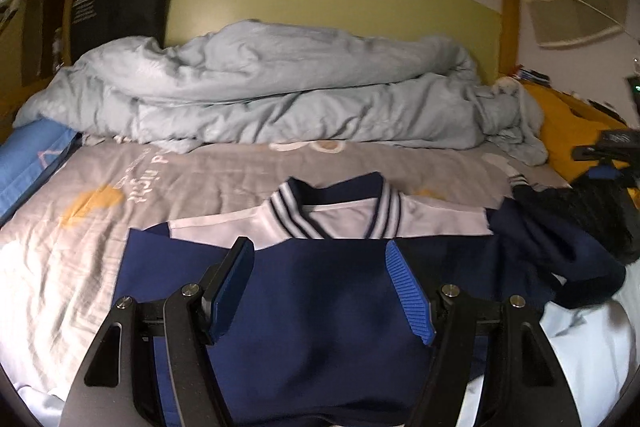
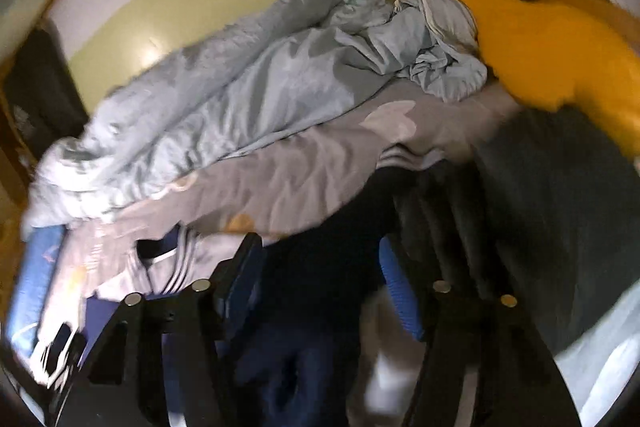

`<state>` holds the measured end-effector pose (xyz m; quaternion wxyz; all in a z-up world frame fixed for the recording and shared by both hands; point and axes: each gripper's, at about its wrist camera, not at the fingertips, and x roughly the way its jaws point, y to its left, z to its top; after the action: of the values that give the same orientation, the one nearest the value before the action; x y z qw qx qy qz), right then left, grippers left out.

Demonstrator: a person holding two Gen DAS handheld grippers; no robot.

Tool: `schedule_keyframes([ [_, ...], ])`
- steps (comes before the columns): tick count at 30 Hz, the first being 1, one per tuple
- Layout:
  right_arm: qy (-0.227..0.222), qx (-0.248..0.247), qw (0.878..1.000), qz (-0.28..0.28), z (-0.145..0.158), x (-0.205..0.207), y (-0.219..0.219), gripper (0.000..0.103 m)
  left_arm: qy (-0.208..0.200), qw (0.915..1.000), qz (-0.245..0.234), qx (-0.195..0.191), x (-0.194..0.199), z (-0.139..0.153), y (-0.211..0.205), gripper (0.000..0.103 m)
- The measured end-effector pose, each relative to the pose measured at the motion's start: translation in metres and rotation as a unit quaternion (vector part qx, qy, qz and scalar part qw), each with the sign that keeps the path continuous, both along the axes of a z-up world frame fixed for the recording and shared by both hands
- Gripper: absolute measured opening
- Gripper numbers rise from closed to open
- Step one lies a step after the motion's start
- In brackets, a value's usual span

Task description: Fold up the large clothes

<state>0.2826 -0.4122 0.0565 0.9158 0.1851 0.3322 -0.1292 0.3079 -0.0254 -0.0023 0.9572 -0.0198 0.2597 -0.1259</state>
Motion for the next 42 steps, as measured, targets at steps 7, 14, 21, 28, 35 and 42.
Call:
schedule_keyframes([
  [7, 0.171, 0.034, 0.985, -0.01, -0.044, 0.131, -0.024, 0.058, 0.058, 0.9977, 0.033, 0.012, 0.026, -0.026, 0.015, 0.071],
  [14, 0.257, 0.025, 0.964, -0.066, -0.11, 0.156, -0.05, 0.027, 0.072, 0.997, 0.027, 0.012, 0.027, -0.03, 0.015, 0.071],
  [21, 0.125, -0.061, 0.987, -0.076, -0.041, 0.111, -0.035, 0.007, 0.058, 0.9975, 0.024, -0.033, 0.012, -0.01, 0.025, 0.071],
  [28, -0.048, -0.056, 0.989, 0.132, 0.049, 0.056, 0.094, 0.007, 0.03, 0.9977, 0.051, -0.034, 0.005, 0.007, 0.04, 0.071],
  [35, -0.032, 0.072, 0.964, 0.253, -0.006, 0.007, 0.214, 0.007, 0.013, 0.9963, 0.077, 0.037, 0.012, 0.016, 0.08, 0.071],
  [42, 0.059, 0.063, 0.949, 0.304, -0.084, 0.011, 0.248, 0.02, 0.121, 0.9917, 0.028, -0.033, 0.039, -0.016, 0.1, 0.071],
])
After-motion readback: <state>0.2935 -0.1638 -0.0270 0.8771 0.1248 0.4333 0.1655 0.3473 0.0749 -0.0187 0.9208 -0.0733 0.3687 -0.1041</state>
